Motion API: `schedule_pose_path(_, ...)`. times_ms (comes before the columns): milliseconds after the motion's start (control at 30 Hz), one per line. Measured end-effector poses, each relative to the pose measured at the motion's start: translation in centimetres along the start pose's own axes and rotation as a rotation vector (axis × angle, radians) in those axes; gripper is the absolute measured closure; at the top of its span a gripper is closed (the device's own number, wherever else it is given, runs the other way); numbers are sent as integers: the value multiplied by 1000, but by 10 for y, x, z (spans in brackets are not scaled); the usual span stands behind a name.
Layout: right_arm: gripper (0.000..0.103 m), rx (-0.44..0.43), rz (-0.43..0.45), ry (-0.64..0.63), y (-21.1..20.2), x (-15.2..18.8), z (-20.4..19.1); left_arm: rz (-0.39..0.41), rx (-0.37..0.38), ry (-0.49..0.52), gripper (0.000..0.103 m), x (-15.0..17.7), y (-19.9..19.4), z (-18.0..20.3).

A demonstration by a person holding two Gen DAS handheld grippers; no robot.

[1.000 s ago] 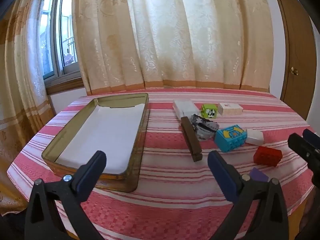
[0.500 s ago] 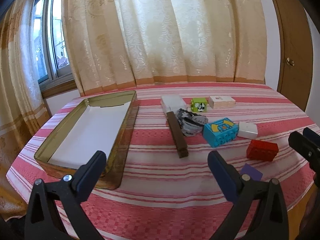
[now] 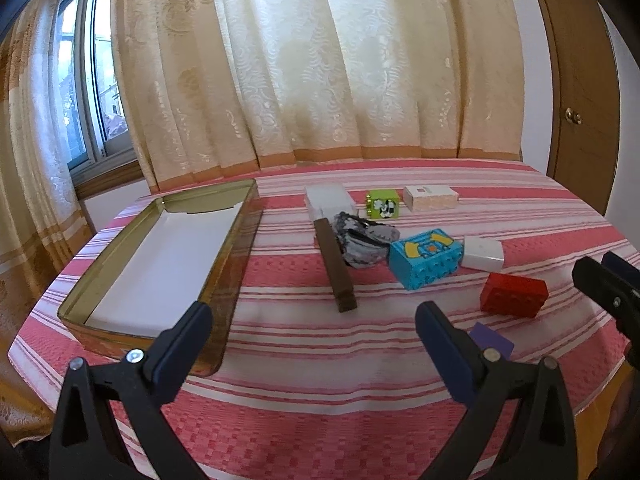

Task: Organize rigid objects
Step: 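Move the left tool toward the purple foam cube on the bedspread, then grasp the purple cube with the left tool while the right tool grasps the red brick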

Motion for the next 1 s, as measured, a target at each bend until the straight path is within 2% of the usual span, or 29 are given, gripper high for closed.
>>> schedule_pose_path(400, 1, 26, 2, 16, -6, 3, 13, -7, 56, 25, 0, 1, -1, 20)
schedule_pose_path(633, 1, 48, 6, 36, -8, 5, 26, 3, 112, 33, 0, 2, -7, 33)
schedule_pose_path(1000, 1, 84, 13, 85, -9, 7, 47, -18, 220, 161, 2, 17, -7, 81)
Point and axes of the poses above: each gripper's, at about its wrist camera, not at the fingertips, and y roughly the way its jaws point, z to its right, x to its underside, the point moved 1 cm from there along y, roughly the way its jaws point, and after that the axes turned 9 degrees about -x, right-handed, at the moved point
